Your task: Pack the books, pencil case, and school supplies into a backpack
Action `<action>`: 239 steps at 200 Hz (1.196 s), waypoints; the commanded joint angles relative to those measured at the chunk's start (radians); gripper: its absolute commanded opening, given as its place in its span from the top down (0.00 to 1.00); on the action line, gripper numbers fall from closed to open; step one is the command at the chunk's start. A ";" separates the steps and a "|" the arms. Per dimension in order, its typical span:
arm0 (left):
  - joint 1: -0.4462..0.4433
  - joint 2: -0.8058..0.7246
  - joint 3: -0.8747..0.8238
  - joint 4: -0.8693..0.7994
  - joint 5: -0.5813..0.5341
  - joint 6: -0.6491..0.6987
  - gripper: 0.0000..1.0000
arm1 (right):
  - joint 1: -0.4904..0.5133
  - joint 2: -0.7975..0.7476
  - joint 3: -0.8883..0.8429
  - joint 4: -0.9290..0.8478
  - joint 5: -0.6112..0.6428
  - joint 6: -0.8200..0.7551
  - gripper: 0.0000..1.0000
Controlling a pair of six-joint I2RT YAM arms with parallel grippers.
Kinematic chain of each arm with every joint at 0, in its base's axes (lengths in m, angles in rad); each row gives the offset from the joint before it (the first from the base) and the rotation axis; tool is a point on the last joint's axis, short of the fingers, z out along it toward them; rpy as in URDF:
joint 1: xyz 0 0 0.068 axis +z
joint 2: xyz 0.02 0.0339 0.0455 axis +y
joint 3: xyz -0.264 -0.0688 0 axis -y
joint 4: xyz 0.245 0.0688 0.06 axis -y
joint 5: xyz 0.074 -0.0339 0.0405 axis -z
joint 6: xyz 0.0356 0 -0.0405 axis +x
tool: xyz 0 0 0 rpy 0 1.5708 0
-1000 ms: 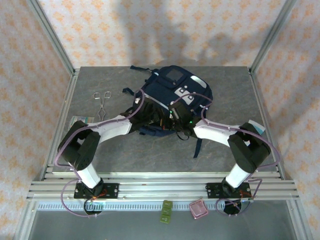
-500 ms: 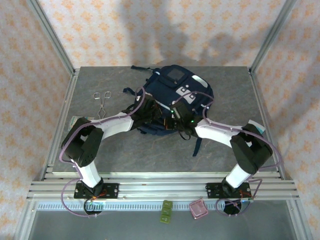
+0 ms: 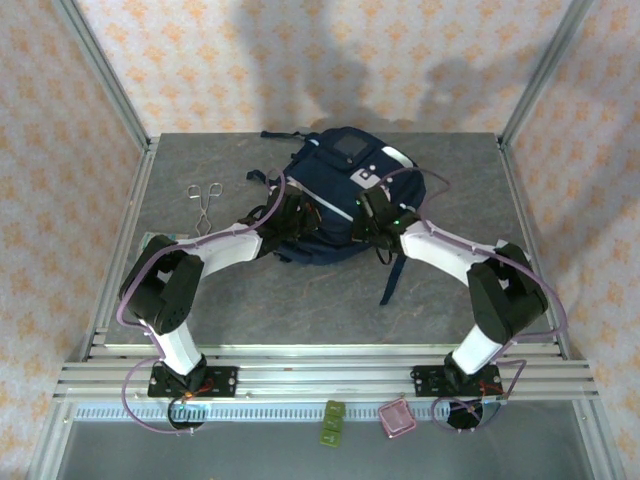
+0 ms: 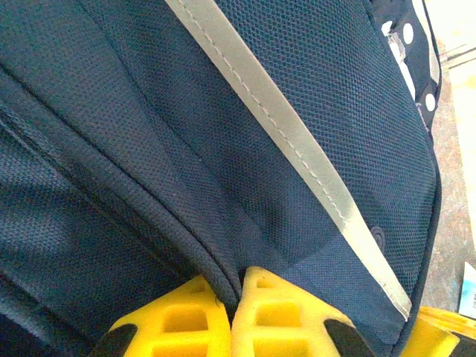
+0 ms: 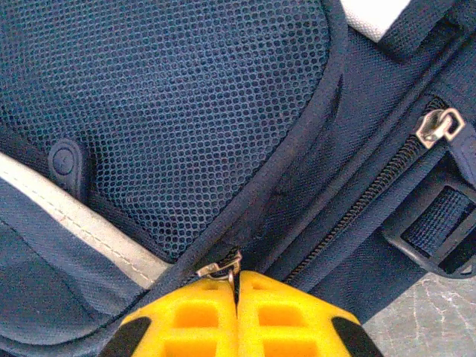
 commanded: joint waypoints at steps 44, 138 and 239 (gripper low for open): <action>0.030 -0.119 0.008 -0.119 -0.101 0.089 0.67 | -0.058 -0.106 0.013 0.022 0.148 0.024 0.55; 0.075 -0.405 -0.012 -0.260 -0.365 0.236 0.13 | -0.157 -0.292 -0.021 0.120 0.164 -0.036 0.02; 0.160 -0.689 -0.337 0.021 -0.758 0.548 0.01 | -0.276 -0.312 -0.203 0.205 0.922 -0.020 0.00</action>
